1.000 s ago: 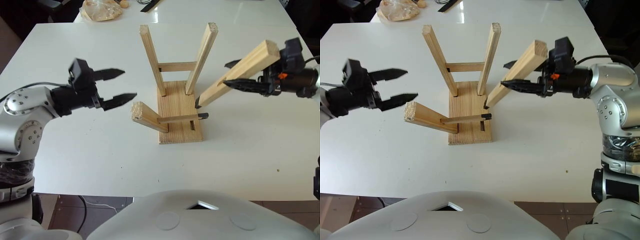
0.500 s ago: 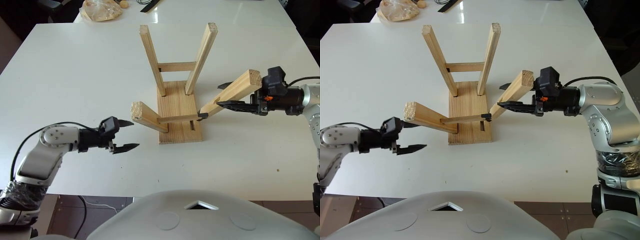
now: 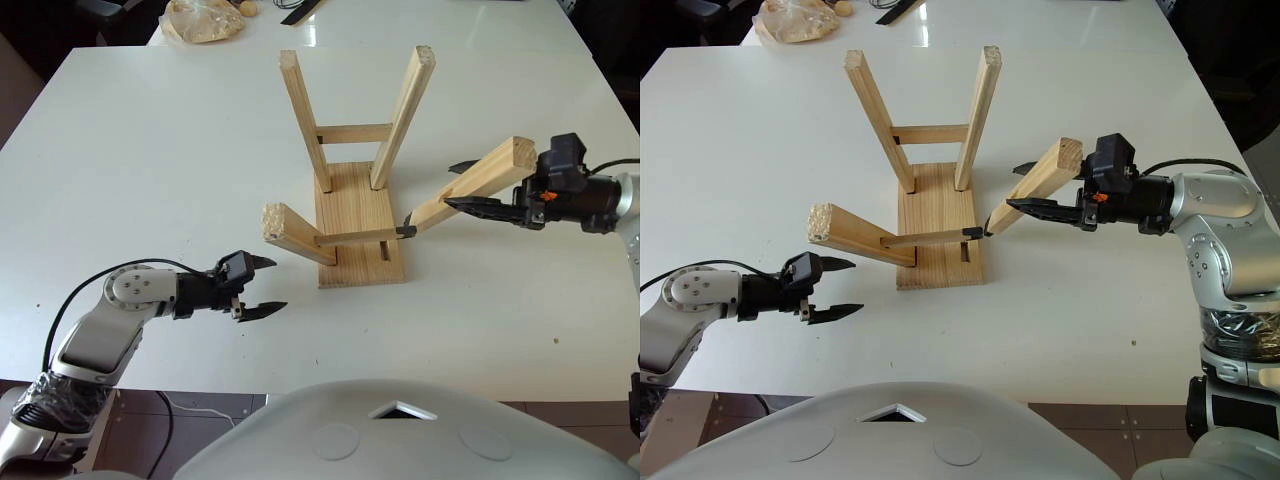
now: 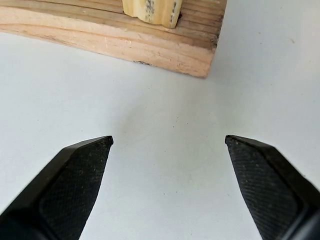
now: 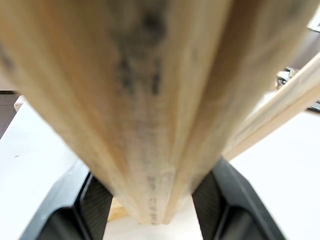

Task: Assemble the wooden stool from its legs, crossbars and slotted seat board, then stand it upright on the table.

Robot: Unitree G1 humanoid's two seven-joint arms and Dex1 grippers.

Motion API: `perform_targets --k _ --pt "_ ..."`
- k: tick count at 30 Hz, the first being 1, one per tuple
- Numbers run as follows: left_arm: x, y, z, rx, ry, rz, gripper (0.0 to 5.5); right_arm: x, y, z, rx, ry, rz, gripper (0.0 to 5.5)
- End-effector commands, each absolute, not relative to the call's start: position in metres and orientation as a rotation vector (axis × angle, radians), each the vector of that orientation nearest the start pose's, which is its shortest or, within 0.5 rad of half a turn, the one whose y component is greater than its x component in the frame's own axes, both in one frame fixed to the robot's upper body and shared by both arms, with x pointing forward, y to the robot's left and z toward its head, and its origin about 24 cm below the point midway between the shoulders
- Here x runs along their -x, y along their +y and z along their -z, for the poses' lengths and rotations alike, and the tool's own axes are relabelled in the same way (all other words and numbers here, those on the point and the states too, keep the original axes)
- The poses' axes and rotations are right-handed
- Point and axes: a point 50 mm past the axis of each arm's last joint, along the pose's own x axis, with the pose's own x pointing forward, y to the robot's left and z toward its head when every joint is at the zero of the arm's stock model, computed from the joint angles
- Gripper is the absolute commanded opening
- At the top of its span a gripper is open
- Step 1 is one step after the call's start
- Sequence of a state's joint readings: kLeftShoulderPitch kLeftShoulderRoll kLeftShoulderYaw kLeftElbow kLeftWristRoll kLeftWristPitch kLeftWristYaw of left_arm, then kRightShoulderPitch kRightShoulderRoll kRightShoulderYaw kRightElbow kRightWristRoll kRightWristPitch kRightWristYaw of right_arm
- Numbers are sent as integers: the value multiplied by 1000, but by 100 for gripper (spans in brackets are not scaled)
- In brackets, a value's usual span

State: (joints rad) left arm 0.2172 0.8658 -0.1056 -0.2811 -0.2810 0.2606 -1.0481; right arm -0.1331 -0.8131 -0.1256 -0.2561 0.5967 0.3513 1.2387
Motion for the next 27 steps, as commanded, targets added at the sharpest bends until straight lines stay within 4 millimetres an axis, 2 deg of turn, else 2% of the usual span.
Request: perform_targets --k 1,3,7,12,17,27 --pt "-179 223 -58 -396 565 1168 418 -219 -215 -146 226 137 -1313 202" --pt "-184 225 -58 -413 552 1145 418 -210 -207 -140 200 149 -1345 202" --pt "-188 227 -60 -438 548 1128 418 -202 -194 -142 122 116 -1370 201" --pt "-191 229 -59 -466 552 1104 418 -200 -193 -141 118 120 -1361 201" --pt "-190 232 -57 -483 560 1089 418 -203 -207 -142 170 127 -1291 201" --pt "-189 238 -56 -503 574 1060 418 -184 -249 -103 265 348 -1211 201"
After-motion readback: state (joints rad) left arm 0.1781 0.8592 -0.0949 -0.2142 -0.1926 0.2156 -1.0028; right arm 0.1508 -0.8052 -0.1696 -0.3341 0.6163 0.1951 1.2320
